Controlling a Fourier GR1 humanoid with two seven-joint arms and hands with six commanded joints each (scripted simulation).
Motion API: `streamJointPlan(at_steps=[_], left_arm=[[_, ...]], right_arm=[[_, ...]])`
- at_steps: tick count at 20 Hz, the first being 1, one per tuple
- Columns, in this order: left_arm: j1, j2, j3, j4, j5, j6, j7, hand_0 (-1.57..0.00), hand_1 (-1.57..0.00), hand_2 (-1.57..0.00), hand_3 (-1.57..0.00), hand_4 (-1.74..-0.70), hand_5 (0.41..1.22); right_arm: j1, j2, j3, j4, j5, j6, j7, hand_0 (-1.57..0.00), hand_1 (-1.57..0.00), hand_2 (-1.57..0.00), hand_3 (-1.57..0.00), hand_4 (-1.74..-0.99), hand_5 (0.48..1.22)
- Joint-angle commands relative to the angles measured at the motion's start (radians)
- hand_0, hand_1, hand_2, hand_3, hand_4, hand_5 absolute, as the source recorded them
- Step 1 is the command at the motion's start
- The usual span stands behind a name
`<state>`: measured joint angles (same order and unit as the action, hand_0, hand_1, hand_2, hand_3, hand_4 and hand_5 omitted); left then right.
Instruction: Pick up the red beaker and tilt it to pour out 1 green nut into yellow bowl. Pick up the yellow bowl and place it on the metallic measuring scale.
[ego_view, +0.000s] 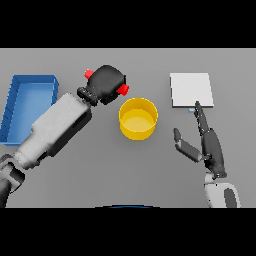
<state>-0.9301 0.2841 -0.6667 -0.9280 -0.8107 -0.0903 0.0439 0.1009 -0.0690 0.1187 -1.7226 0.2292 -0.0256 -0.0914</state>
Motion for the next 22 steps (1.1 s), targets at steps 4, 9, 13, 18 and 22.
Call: streamJointPlan(at_steps=[4,9,13,18,22], left_arm=[[-0.096,0.0,-0.121,0.035,-0.072,-0.119,-0.017,-1.57,-1.57,-1.57,-1.57,-1.67,1.214],[-0.201,-0.014,-0.234,0.109,-0.125,-0.193,-0.055,-1.57,-1.57,-1.57,-1.57,-1.72,1.219],[-0.261,-0.03,-0.343,0.145,-0.193,-0.218,-0.061,-1.57,-1.57,-1.57,-1.57,-1.73,1.22],[-0.321,-0.051,-0.47,0.203,-0.268,-0.174,-0.112,-1.57,-1.57,-1.57,-1.57,-1.74,1.221],[-0.371,-0.074,-0.562,0.239,-0.329,-0.162,-0.124,-1.57,-1.57,-1.57,-1.57,-1.73,1.221]], right_arm=[[0.003,0.007,-0.001,0.004,0.001,-0.007,-0.007,0.0,0.0,0.0,0.0,-1.237,0.671],[0.003,0.016,-0.004,0.021,0.006,-0.021,-0.026,0.0,0.0,0.0,0.0,-1.193,0.649],[-0.002,0.011,0.0,0.023,0.034,-0.036,-0.016,0.0,0.0,0.0,0.0,-1.188,0.647],[-0.002,0.013,-0.006,0.013,0.018,-0.031,-0.001,0.0,0.0,0.0,0.0,-1.169,0.624],[0.008,0.022,0.001,0.019,0.032,-0.043,-0.022,0.0,0.0,0.0,0.0,-1.162,0.627]])
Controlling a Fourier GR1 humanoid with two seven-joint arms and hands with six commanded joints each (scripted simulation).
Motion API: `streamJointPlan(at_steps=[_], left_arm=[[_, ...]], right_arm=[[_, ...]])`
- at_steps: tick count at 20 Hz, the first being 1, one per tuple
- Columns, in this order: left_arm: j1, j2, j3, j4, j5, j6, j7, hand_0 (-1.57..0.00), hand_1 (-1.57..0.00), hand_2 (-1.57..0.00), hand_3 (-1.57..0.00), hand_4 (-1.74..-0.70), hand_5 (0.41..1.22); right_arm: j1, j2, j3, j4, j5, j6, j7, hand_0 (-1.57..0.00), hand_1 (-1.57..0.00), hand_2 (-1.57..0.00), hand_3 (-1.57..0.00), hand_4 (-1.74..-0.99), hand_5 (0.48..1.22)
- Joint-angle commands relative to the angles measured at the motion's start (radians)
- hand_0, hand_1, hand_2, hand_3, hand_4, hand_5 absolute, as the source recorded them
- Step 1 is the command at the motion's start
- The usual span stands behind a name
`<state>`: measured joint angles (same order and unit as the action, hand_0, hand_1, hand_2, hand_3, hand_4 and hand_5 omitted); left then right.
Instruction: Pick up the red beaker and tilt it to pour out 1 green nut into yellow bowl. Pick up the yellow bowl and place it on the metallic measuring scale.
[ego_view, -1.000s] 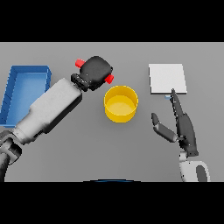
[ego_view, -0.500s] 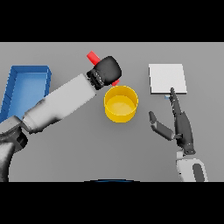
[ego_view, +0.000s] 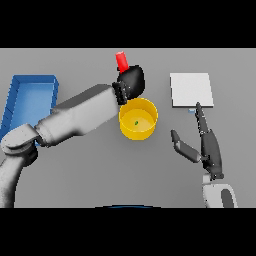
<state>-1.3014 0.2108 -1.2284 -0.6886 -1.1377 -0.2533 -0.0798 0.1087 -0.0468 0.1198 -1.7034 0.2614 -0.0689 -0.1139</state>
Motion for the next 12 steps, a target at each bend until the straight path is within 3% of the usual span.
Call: streamJointPlan(at_steps=[1,6,9,12], left_arm=[[-0.008,-0.005,-0.02,0.01,-0.014,0.008,-0.003,-1.57,-1.57,-1.57,-1.57,-1.73,1.221],[-0.056,-0.033,-0.093,0.007,-0.046,-0.007,-0.016,-1.57,-1.57,-1.57,-1.57,-1.72,1.221],[-0.083,-0.033,-0.128,-0.005,-0.058,-0.023,-0.023,-1.57,-1.57,-1.57,-1.57,-1.72,1.221],[-0.159,-0.007,-0.125,0.022,-0.045,-0.009,-0.066,-1.57,-1.57,-1.57,-1.57,-1.72,1.221]], right_arm=[[0.004,-0.002,0.005,-0.012,0.013,-0.005,0.004,0.0,0.0,0.0,0.0,-1.153,0.627],[-0.027,-0.008,-0.002,0.004,0.025,-0.016,0.031,0.0,0.0,0.0,0.0,-1.155,0.637],[-0.005,-0.003,-0.003,-0.001,0.008,-0.009,-0.005,0.0,0.0,0.0,0.0,-1.154,0.635],[-0.008,-0.001,-0.007,-0.005,-0.013,0.003,-0.007,0.0,0.0,0.0,0.0,-1.157,0.638]])
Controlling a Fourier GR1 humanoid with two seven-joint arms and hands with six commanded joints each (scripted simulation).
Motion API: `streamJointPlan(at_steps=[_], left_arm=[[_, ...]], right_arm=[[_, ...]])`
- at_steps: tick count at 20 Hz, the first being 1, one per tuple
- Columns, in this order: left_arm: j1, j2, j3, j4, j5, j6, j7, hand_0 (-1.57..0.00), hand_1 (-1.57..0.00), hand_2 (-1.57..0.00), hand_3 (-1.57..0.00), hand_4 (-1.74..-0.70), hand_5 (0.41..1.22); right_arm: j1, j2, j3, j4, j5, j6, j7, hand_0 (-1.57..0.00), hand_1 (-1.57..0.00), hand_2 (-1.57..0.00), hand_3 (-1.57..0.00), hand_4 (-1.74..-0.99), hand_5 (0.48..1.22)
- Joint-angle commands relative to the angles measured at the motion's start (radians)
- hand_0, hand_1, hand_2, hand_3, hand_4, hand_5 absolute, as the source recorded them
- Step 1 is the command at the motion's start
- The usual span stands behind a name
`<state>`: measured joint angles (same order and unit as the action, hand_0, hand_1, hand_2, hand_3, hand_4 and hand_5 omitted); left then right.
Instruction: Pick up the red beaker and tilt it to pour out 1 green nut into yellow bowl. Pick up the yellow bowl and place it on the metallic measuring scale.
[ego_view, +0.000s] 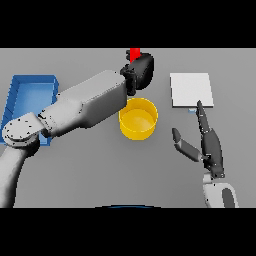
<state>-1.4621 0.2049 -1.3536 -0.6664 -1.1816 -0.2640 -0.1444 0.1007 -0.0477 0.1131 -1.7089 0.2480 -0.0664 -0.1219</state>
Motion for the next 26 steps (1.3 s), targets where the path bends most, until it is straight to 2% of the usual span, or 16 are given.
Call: streamJointPlan(at_steps=[1,3,5,6,8,9,11,13,15,16,18,21,22,23,24,26], left_arm=[[-0.039,0.006,0.007,0.032,0.0,0.024,-0.01,-1.57,-1.57,-1.57,-1.57,-1.72,1.221],[-0.108,0.031,0.02,0.072,0.008,0.04,-0.012,-1.57,-1.57,-1.57,-1.57,-1.73,1.221],[-0.162,0.065,0.066,0.125,0.047,0.08,-0.014,-1.57,-1.57,-1.57,-1.18,-1.73,1.221],[-0.194,0.074,0.104,0.17,0.075,0.085,0.017,-1.57,-1.57,-1.57,-1.26,-1.73,1.221],[-0.241,0.103,0.196,0.264,0.162,0.103,0.022,-1.57,-1.57,-1.57,-1.37,-1.73,1.221],[-0.249,0.109,0.252,0.318,0.216,0.112,0.052,-1.57,-1.57,-1.57,-1.41,-1.73,1.221],[-0.265,0.145,0.399,0.391,0.369,0.112,0.09,-1.57,-1.57,-1.57,-1.47,-1.73,1.221],[-0.255,0.184,0.53,0.454,0.515,0.139,0.144,-1.57,-1.57,-1.57,-1.42,-1.74,1.221],[-0.243,0.247,0.622,0.505,0.629,0.164,0.177,-1.57,-1.57,-1.57,-1.39,-1.74,1.221],[-0.22,0.274,0.664,0.523,0.688,0.183,0.173,-1.57,-1.57,-1.57,-1.43,-1.74,1.221],[-0.163,0.323,0.744,0.56,0.803,0.228,0.19,-1.57,-1.57,-1.57,-1.48,-1.74,1.221],[-0.052,0.368,0.816,0.585,0.933,0.311,0.229,-1.57,-1.57,-1.57,-1.52,-1.74,1.221],[-0.029,0.382,0.827,0.591,0.961,0.334,0.277,-1.57,-1.57,-1.57,-1.53,-1.74,1.221],[-0.005,0.389,0.843,0.587,0.993,0.35,0.286,-1.57,-1.57,-1.57,-1.54,-1.74,1.221],[0.03,0.393,0.865,0.594,1.034,0.379,0.335,-1.57,-1.57,-1.57,-1.55,-1.74,1.221],[0.084,0.405,0.904,0.572,1.109,0.416,0.377,-1.57,-1.57,-1.57,-1.56,-1.74,1.221]], right_arm=[[0.005,0.002,0.007,-0.008,0.002,0.003,-0.006,0.0,0.0,0.0,0.0,-1.147,0.642],[0.002,-0.005,0.006,-0.005,0.004,0.006,-0.008,0.0,0.0,0.0,0.0,-1.154,0.654],[0.004,-0.006,0.011,-0.011,0.012,0.005,-0.008,0.0,0.0,0.0,0.0,-1.16,0.66],[-0.012,-0.005,0.011,-0.001,0.019,0.0,0.007,0.0,0.0,0.0,0.0,-1.16,0.663],[-0.004,0.002,0.015,0.006,0.007,0.009,-0.017,0.0,0.0,0.0,0.0,-1.16,0.661],[-0.007,0.0,0.011,0.008,-0.001,0.013,-0.018,0.0,0.0,0.0,0.0,-1.156,0.658],[-0.02,-0.007,0.011,0.012,0.029,-0.009,0.008,0.0,0.0,0.0,0.0,-1.146,0.641],[-0.031,-0.011,0.012,0.021,0.056,-0.028,0.01,0.0,0.0,0.0,0.0,-1.144,0.633],[-0.039,0.007,0.018,0.029,0.03,-0.013,0.007,0.0,0.0,0.0,0.0,-1.129,0.625],[-0.041,0.009,0.014,0.032,0.006,0.002,-0.017,0.0,0.0,0.0,0.0,-1.11,0.623],[-0.045,0.004,0.001,0.028,-0.036,0.026,-0.024,0.0,0.0,0.0,0.0,-1.083,0.625],[-0.039,0.001,0.008,0.031,-0.042,0.042,-0.018,0.0,0.0,0.0,0.0,-1.106,0.642],[-0.037,-0.008,0.009,0.026,-0.038,0.046,-0.03,0.0,0.0,0.0,0.0,-1.126,0.651],[-0.035,-0.01,0.009,0.024,-0.051,0.058,-0.034,0.0,0.0,0.0,0.0,-1.141,0.657],[-0.048,-0.012,0.006,0.036,-0.055,0.063,-0.024,0.0,0.0,0.0,0.0,-1.148,0.663],[-0.041,-0.021,0.001,0.05,-0.052,0.063,-0.045,0.0,0.0,0.0,0.0,-1.165,0.672]])
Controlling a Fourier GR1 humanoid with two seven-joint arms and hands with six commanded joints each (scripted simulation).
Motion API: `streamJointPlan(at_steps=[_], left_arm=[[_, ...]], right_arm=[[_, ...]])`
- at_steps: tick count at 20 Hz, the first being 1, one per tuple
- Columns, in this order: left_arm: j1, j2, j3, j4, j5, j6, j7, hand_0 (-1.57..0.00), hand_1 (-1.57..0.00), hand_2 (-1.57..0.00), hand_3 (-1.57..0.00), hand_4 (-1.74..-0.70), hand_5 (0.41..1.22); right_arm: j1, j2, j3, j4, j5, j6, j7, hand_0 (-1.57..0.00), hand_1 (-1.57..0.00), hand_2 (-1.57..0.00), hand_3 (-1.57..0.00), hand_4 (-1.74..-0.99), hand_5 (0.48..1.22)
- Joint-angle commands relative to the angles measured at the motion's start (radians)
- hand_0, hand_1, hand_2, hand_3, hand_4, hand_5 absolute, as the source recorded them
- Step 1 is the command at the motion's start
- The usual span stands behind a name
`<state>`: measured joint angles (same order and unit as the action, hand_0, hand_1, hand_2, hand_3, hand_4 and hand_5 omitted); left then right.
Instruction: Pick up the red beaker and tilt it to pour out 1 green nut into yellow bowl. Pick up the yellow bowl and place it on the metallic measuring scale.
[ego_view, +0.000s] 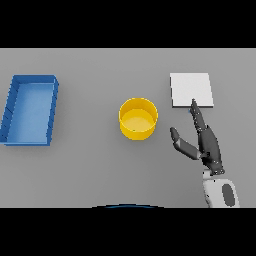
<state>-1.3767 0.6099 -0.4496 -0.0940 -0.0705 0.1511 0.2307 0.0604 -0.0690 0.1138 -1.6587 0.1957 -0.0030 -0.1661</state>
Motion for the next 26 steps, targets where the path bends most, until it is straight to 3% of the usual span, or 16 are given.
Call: streamJointPlan(at_steps=[1,6,15,19,20,21,22,23,24,26], left_arm=[[0.032,0.009,0.017,-0.018,0.032,0.018,-0.008,-1.57,-1.57,-1.57,-1.52,-1.74,1.221],[0.238,0.034,0.056,-0.202,0.182,0.073,0.078,-1.57,-1.57,-1.57,-1.37,-1.74,1.221],[0.668,0.113,-0.008,-0.784,0.335,0.306,0.31,-1.57,-1.57,-1.57,-1.38,-1.74,1.221],[0.754,0.158,-0.054,-0.925,0.407,0.31,0.379,-1.57,-1.57,-1.57,-1.37,-1.73,0.955],[0.756,0.177,-0.083,-0.94,0.433,0.285,0.379,-1.57,-1.57,-1.57,-1.41,-1.66,0.888],[0.763,0.188,-0.093,-0.973,0.453,0.265,0.363,-1.57,-1.57,-1.57,-1.37,-1.49,0.827],[0.767,0.212,-0.109,-0.998,0.451,0.219,0.343,-1.57,-1.54,-1.49,-1.24,-1.31,0.774],[0.784,0.239,-0.113,-1.028,0.454,0.184,0.311,-1.5,-1.38,-1.31,-1.1,-1.15,0.74],[0.801,0.25,-0.106,-1.05,0.483,0.131,0.275,-1.25,-1.1,-1.05,-0.88,-1.03,0.714],[0.821,0.269,-0.104,-1.078,0.515,0.073,0.272,-0.8,-0.71,-0.67,-0.57,-0.87,0.682]], right_arm=[[-0.007,0.0,0.004,0.001,0.009,-0.005,-0.006,0.0,0.0,0.0,0.0,-1.168,0.68],[-0.013,-0.003,0.004,0.003,0.026,-0.018,0.011,0.0,0.0,0.0,0.0,-1.194,0.703],[-0.013,-0.001,0.005,0.014,0.022,-0.014,-0.006,0.0,0.0,0.0,0.0,-1.186,0.687],[-0.016,0.002,0.008,0.012,0.014,-0.005,0.004,0.0,0.0,0.0,0.0,-1.168,0.679],[-0.017,-0.002,0.007,0.01,0.017,-0.006,0.007,0.0,0.0,0.0,0.0,-1.165,0.678],[-0.023,0.002,0.008,0.017,0.027,-0.017,0.009,0.0,0.0,0.0,0.0,-1.165,0.675],[-0.02,0.002,0.012,0.016,0.033,-0.018,0.01,0.0,0.0,0.0,0.0,-1.163,0.671],[-0.015,0.003,0.015,0.024,0.035,-0.016,0.007,0.0,0.0,0.0,0.0,-1.159,0.669],[-0.021,-0.003,0.012,0.025,0.036,-0.016,0.004,0.0,0.0,0.0,0.0,-1.161,0.669],[-0.008,-0.003,0.008,0.016,0.019,-0.008,-0.008,0.0,0.0,0.0,0.0,-1.156,0.673]])
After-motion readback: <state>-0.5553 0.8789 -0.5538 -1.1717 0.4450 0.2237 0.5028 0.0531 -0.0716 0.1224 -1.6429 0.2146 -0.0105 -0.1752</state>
